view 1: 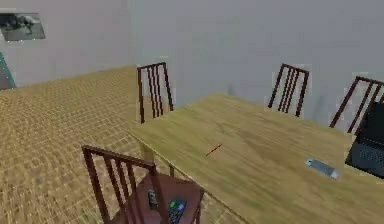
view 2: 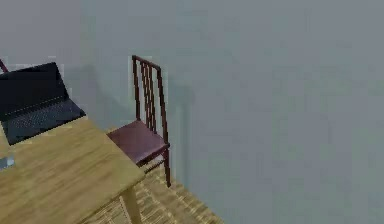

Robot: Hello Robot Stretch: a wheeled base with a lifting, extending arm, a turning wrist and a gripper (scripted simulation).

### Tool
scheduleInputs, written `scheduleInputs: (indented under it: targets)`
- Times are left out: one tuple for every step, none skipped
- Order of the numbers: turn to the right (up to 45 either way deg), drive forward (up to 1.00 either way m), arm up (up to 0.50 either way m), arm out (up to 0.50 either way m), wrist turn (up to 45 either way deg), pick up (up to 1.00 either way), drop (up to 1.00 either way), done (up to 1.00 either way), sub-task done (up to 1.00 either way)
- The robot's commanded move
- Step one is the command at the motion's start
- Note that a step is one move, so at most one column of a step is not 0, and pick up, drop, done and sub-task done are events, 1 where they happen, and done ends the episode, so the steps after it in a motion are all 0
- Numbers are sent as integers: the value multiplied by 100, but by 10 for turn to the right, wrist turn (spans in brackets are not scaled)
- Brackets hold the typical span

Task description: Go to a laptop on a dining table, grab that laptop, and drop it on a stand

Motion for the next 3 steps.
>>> scheduleInputs:
  targets:
    - [-360, 0, 0, 0, 0, 0, 0, 0, 0]
    - [450, 0, 0, 0, 0, 0, 0, 0, 0]
    - [450, 0, 0, 0, 0, 0, 0, 0, 0]
